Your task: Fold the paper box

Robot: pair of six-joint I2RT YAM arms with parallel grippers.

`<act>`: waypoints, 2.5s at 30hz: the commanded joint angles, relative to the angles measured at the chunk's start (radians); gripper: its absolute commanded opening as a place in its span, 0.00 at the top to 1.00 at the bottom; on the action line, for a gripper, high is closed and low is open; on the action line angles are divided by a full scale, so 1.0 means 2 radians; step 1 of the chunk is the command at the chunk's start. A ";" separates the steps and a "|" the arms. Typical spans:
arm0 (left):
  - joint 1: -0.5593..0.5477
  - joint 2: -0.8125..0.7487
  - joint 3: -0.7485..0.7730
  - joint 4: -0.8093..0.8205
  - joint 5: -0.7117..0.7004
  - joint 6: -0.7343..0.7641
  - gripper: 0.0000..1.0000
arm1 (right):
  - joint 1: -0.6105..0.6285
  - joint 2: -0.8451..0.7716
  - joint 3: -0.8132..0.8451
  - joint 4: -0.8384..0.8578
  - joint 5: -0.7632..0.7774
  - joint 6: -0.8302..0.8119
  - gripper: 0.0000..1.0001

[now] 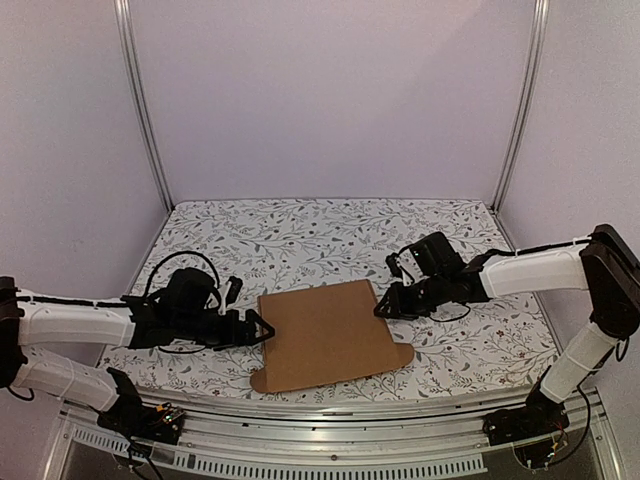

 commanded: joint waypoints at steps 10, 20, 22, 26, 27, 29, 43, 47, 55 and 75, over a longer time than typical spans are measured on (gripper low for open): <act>0.013 0.056 -0.009 0.078 0.048 -0.028 0.04 | -0.013 -0.026 -0.051 -0.019 0.013 -0.001 0.97; 0.014 0.085 -0.006 0.085 0.057 -0.043 0.00 | -0.021 -0.040 -0.083 -0.019 0.021 -0.001 1.00; 0.014 0.092 -0.006 0.088 0.060 -0.048 0.00 | -0.022 -0.042 -0.091 -0.017 0.025 0.000 1.00; 0.014 0.107 -0.008 0.111 0.072 -0.063 0.00 | -0.028 -0.046 -0.107 -0.010 0.028 0.003 1.00; 0.014 0.112 -0.009 0.123 0.076 -0.069 0.00 | -0.028 -0.047 -0.110 -0.008 0.028 0.003 1.00; 0.014 0.124 -0.012 0.150 0.085 -0.083 0.01 | -0.029 -0.050 -0.117 -0.007 0.030 0.004 1.00; 0.014 0.166 -0.027 0.277 0.106 -0.142 0.00 | -0.037 -0.090 -0.162 0.000 0.038 0.013 1.00; 0.014 0.179 -0.026 0.318 0.119 -0.154 0.01 | -0.038 -0.095 -0.167 0.002 0.038 0.014 1.00; 0.014 0.204 -0.038 0.398 0.135 -0.186 0.06 | -0.037 -0.106 -0.176 0.003 0.038 0.016 1.00; 0.014 0.190 -0.037 0.434 0.156 -0.212 0.43 | -0.037 -0.128 -0.181 0.003 0.037 0.019 1.00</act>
